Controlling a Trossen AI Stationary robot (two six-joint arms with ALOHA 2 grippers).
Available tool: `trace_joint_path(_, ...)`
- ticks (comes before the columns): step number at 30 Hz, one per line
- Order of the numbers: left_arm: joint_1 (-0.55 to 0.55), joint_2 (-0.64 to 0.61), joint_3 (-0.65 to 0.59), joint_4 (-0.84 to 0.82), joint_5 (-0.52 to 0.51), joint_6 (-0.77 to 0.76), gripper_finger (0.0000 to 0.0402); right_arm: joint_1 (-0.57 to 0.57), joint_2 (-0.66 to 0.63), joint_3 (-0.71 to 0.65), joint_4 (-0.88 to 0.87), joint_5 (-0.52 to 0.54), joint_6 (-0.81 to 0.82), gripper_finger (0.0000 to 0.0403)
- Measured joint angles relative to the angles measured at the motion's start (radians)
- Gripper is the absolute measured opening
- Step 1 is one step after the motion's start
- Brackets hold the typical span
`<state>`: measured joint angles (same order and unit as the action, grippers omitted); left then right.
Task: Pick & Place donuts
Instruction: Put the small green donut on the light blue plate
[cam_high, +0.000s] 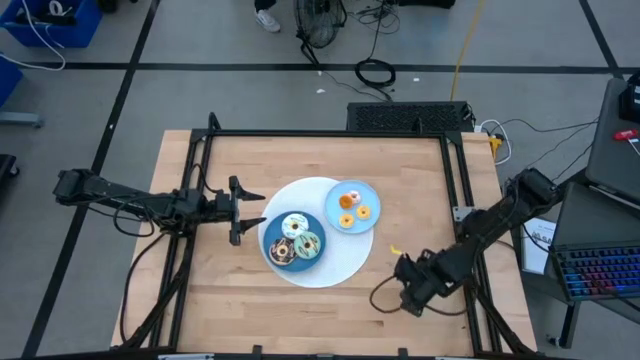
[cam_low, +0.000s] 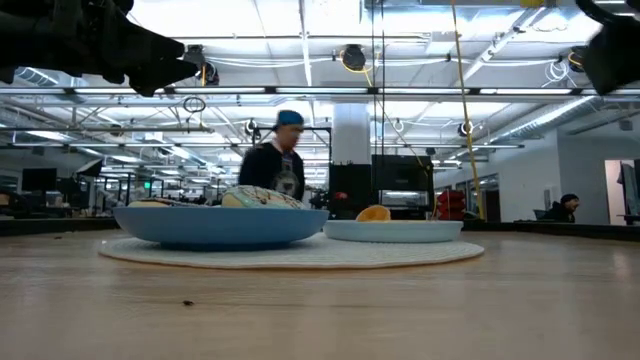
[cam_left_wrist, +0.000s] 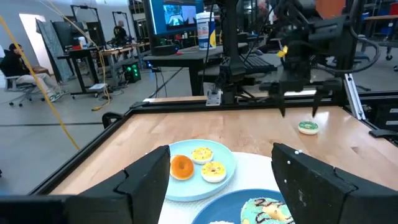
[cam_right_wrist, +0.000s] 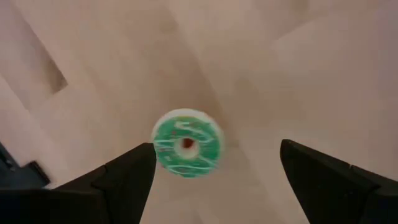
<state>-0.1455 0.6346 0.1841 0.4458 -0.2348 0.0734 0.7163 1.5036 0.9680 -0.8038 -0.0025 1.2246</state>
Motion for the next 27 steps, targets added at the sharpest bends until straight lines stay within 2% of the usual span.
trace_joint_path(8,0.0,0.0,0.0,0.0,0.0,0.0,0.0282,0.067,0.0,-0.117,0.256,-0.002,0.126,0.0327)
trace_joint_path(14,0.0,0.0,0.0,0.0,0.0,0.0,0.0274,0.085,0.0,-0.151,0.285,0.0,0.128,0.0327)
trace_joint_path(27,0.0,0.0,0.0,0.0,0.0,0.0,0.0285,0.084,-0.005,-0.224,0.388,0.006,0.126,0.0327)
